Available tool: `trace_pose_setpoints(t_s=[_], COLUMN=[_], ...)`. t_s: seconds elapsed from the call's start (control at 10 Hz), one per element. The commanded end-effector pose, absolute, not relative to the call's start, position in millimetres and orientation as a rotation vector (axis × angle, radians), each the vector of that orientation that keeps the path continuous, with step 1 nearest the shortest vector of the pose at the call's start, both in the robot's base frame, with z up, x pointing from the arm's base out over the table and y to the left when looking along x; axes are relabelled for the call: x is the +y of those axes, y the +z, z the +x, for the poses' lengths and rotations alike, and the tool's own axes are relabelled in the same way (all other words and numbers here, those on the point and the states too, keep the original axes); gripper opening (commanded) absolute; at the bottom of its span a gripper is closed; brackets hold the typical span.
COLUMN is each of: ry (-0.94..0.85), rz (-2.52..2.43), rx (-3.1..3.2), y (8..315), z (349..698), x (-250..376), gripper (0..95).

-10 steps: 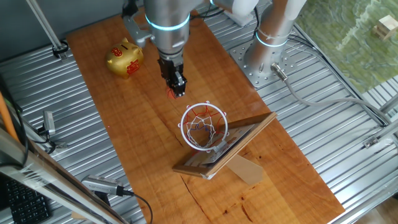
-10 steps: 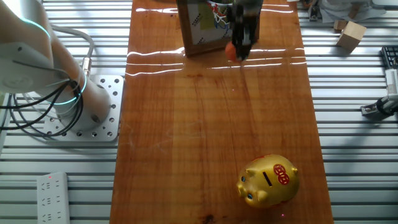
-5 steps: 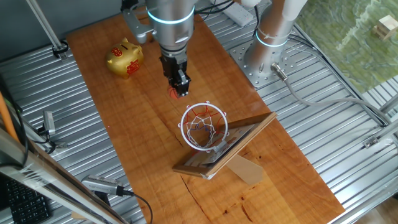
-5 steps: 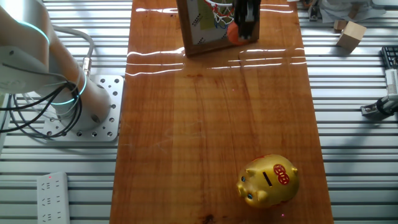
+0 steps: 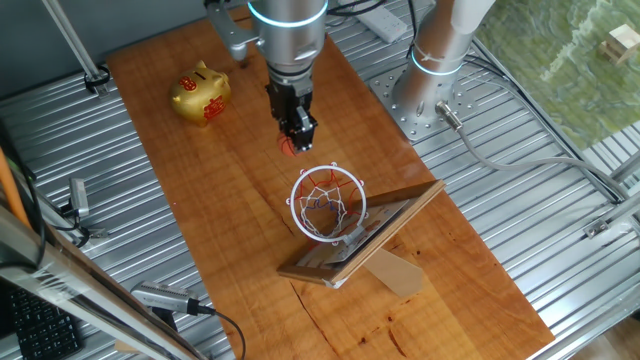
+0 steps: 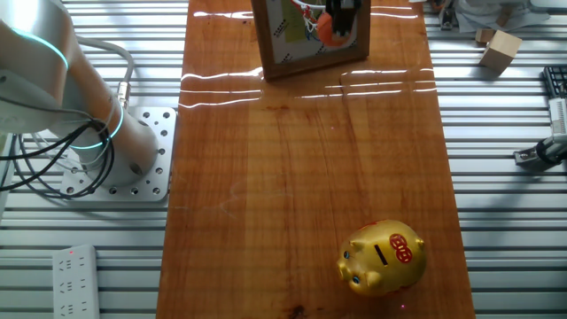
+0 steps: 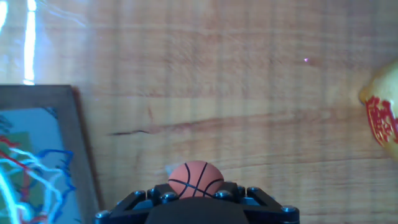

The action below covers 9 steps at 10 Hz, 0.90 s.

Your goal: Grab a basketball, release it and shoot it into the basket

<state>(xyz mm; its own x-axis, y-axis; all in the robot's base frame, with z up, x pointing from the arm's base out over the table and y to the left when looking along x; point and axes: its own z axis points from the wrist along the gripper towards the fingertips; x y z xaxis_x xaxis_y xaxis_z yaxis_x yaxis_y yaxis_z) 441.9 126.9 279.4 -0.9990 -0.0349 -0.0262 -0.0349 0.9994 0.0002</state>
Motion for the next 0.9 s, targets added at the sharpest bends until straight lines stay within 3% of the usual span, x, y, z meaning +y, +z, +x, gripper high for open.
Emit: trace_pose_setpoints(t_s=[0.1, 0.9], ry=[-0.001, -0.015], rz=[-0.042, -0.025], rx=[3.116, 3.097], y=[283, 296], z=[437, 419], x=[131, 150], gripper=[0.0, 0.0])
